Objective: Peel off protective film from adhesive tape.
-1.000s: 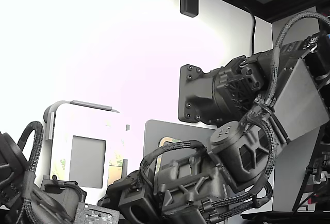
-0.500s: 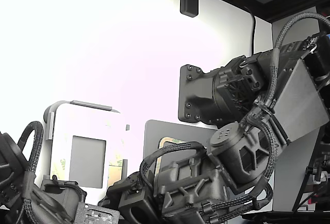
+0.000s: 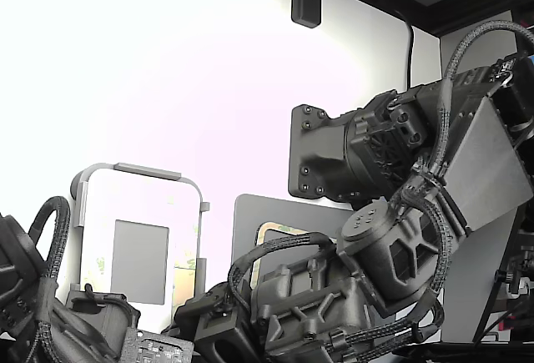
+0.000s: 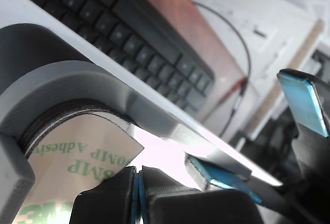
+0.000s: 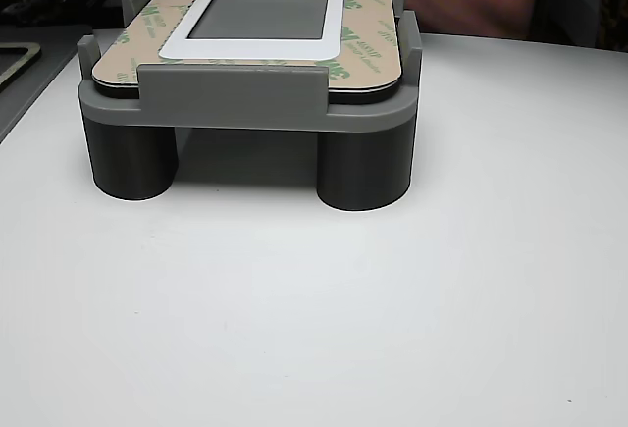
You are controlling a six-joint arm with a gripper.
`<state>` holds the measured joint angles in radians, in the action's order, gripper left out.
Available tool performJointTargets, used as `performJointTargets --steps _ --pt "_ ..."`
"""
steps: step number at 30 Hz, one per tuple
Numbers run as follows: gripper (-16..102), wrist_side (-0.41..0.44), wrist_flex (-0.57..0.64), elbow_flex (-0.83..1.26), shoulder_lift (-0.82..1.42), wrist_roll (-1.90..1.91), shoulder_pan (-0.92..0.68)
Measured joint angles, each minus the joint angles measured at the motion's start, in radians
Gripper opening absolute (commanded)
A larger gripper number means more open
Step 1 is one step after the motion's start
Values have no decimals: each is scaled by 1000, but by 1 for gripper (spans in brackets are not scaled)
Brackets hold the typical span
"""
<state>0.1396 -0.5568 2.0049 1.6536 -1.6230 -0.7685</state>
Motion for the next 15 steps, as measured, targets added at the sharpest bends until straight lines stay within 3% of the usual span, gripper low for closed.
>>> performJointTargets --steps 15 --pt "-10 -2 15 15 2 -12 2"
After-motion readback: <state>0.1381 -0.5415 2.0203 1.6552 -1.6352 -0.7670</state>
